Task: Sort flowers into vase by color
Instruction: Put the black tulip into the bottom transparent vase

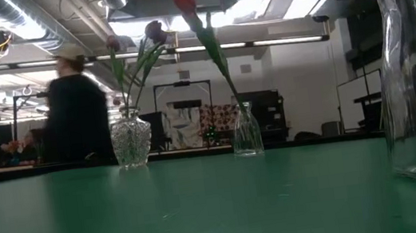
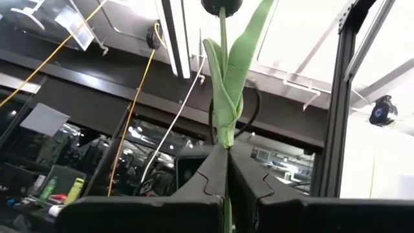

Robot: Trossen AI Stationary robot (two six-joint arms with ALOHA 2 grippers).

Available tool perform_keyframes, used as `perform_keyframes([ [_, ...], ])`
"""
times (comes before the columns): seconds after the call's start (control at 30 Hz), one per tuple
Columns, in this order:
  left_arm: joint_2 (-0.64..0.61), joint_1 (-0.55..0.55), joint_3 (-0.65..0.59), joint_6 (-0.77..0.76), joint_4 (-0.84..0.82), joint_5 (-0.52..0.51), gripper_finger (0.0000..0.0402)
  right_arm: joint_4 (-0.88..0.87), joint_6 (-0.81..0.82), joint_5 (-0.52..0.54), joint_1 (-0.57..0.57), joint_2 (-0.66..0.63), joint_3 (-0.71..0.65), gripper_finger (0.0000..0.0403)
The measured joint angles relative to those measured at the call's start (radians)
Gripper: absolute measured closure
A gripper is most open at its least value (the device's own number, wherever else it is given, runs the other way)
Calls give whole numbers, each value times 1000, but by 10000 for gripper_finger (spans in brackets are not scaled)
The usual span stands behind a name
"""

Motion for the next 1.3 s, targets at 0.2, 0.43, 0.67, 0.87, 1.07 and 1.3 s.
perform_keyframes([
  [0.2, 0, 4, 0, 0, -4, -4, 401, -110, -57, -94, -64, 129, 142, 63],
  [0.43, 0, 3, 1, 1, -20, -5, 401, -137, -106, -148, -69, 210, 214, 63],
  [0.67, 0, 3, 1, 0, -35, -5, 401, -128, -112, -131, -99, 207, 217, 66],
  [0.87, 0, 3, 1, 1, -47, -5, 401, -127, -106, -159, -143, 206, 216, 103],
  [1.07, 0, 3, 1, 1, -46, -7, 402, -124, -110, -162, -141, 200, 216, 165],
  [1.3, 0, 4, 1, 2, -58, -16, 402, -126, -111, -165, -140, 200, 216, 255],
])
